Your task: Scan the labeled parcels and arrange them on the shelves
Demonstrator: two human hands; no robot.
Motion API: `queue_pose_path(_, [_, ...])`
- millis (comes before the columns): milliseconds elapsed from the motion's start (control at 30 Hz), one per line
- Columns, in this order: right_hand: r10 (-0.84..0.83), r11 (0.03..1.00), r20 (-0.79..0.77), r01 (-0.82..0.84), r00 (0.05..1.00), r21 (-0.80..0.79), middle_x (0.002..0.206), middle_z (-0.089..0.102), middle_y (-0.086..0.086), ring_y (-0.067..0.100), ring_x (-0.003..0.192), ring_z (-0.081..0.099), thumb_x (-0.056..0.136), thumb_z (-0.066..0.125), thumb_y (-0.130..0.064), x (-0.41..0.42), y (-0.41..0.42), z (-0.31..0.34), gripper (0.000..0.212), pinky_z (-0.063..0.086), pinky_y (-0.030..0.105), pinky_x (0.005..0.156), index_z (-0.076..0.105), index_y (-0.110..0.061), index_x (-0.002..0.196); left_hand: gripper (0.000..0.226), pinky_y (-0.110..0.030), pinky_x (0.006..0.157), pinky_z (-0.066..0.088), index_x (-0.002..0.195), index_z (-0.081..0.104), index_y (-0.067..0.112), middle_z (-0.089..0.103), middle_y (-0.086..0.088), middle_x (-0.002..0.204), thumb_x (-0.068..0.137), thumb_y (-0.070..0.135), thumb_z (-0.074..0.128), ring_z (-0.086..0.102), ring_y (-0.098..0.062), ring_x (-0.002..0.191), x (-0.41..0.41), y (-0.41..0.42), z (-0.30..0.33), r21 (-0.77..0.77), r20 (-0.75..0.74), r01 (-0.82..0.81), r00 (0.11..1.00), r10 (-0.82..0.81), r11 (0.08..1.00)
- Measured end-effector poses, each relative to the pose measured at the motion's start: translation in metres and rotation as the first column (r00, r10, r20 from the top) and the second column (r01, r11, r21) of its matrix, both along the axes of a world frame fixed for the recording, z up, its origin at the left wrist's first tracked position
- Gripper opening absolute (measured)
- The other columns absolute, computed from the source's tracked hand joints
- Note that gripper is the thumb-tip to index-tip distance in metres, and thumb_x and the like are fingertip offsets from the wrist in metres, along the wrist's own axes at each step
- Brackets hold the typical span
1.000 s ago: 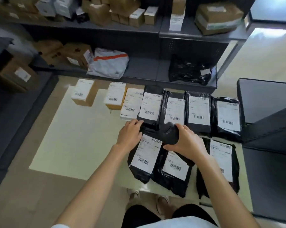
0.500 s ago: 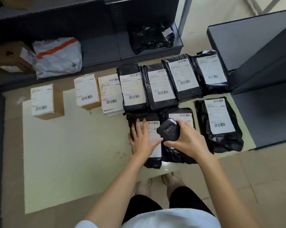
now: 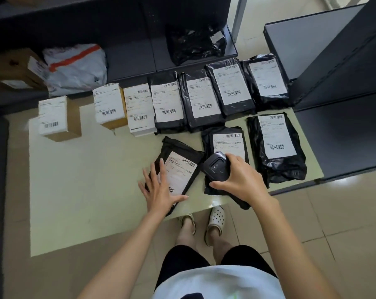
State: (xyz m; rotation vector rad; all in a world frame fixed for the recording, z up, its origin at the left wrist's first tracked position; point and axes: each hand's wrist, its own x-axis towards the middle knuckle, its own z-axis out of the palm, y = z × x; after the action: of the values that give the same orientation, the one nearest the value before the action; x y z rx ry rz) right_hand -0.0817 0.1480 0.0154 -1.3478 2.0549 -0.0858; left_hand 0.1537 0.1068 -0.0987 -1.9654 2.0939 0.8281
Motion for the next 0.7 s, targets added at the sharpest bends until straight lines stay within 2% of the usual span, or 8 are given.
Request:
queue_pose_path(100, [0.058, 0.998, 0.003, -0.058, 0.998, -0.010, 0.137, 0.051, -0.004, 0.022, 0.116, 0.057, 0.074, 0.076, -0.058, 0.003, 0.005, 0.006, 0.087, 0.045, 0.036, 0.080, 0.036, -0.026, 0.144, 0.152, -0.063, 0.114, 0.004, 0.152, -0.022, 0.026, -0.008, -0.003, 0.162, 0.049, 0.072, 0.080, -0.008, -0.035, 0.149, 0.007, 0.023, -0.006, 0.017, 0.014, -0.142, 0.990, 0.142, 0.990])
queue_pose_path(200, [0.106, 0.994, -0.011, -0.106, 0.994, -0.029, 0.137, 0.051, -0.004, 0.022, 0.115, 0.058, 0.074, 0.076, -0.060, 0.001, 0.012, 0.010, 0.088, 0.046, 0.035, 0.080, 0.036, -0.027, 0.144, 0.146, -0.057, 0.114, 0.018, 0.155, -0.010, 0.018, 0.018, -0.010, 0.157, 0.054, 0.052, 0.089, 0.014, -0.034, 0.145, 0.006, 0.032, -0.007, -0.053, -0.001, -0.250, 0.968, 0.251, 0.967])
queue_pose_path(267, [0.131, 0.990, -0.016, -0.132, 0.991, -0.039, 0.135, 0.051, -0.005, 0.021, 0.114, 0.058, 0.074, 0.075, -0.062, -0.001, 0.018, 0.012, 0.088, 0.043, 0.034, 0.077, 0.035, -0.027, 0.145, 0.136, -0.053, 0.112, 0.025, 0.155, 0.001, 0.014, 0.027, -0.012, 0.152, 0.054, 0.040, 0.089, 0.025, -0.033, 0.140, 0.006, 0.033, -0.007, -0.095, -0.005, -0.260, 0.965, 0.260, 0.961])
queue_pose_path(400, [0.168, 0.984, -0.033, -0.170, 0.985, -0.053, 0.134, 0.051, -0.005, 0.021, 0.113, 0.058, 0.076, 0.075, -0.061, -0.006, 0.030, 0.018, 0.087, 0.038, 0.032, 0.075, 0.035, -0.026, 0.145, 0.125, -0.050, 0.109, 0.030, 0.150, 0.017, 0.010, 0.031, -0.013, 0.148, 0.049, 0.038, 0.086, 0.032, -0.034, 0.135, 0.008, 0.040, -0.004, -0.152, -0.017, -0.279, 0.960, 0.280, 0.948])
queue_pose_path(567, [0.203, 0.974, -0.043, -0.207, 0.978, -0.097, 0.135, 0.052, -0.005, 0.021, 0.116, 0.058, 0.074, 0.076, -0.062, -0.006, 0.033, 0.029, 0.087, 0.045, 0.034, 0.081, 0.037, -0.027, 0.143, 0.127, -0.052, 0.114, 0.024, 0.151, 0.014, 0.011, 0.026, -0.012, 0.149, 0.048, 0.039, 0.083, 0.026, -0.033, 0.138, 0.019, 0.047, 0.014, -0.269, -0.027, -0.218, 0.975, 0.219, 0.938])
queue_pose_path(700, [0.225, 0.964, -0.022, -0.226, 0.974, -0.136, 0.129, 0.055, -0.005, 0.021, 0.113, 0.058, 0.072, 0.077, -0.060, 0.005, 0.023, 0.041, 0.083, 0.049, 0.036, 0.083, 0.041, -0.027, 0.138, 0.127, -0.049, 0.114, 0.027, 0.150, 0.017, 0.009, 0.029, -0.015, 0.147, 0.045, 0.033, 0.085, 0.030, -0.034, 0.136, 0.030, 0.039, 0.041, -0.433, -0.105, -0.222, 0.975, 0.195, 0.874])
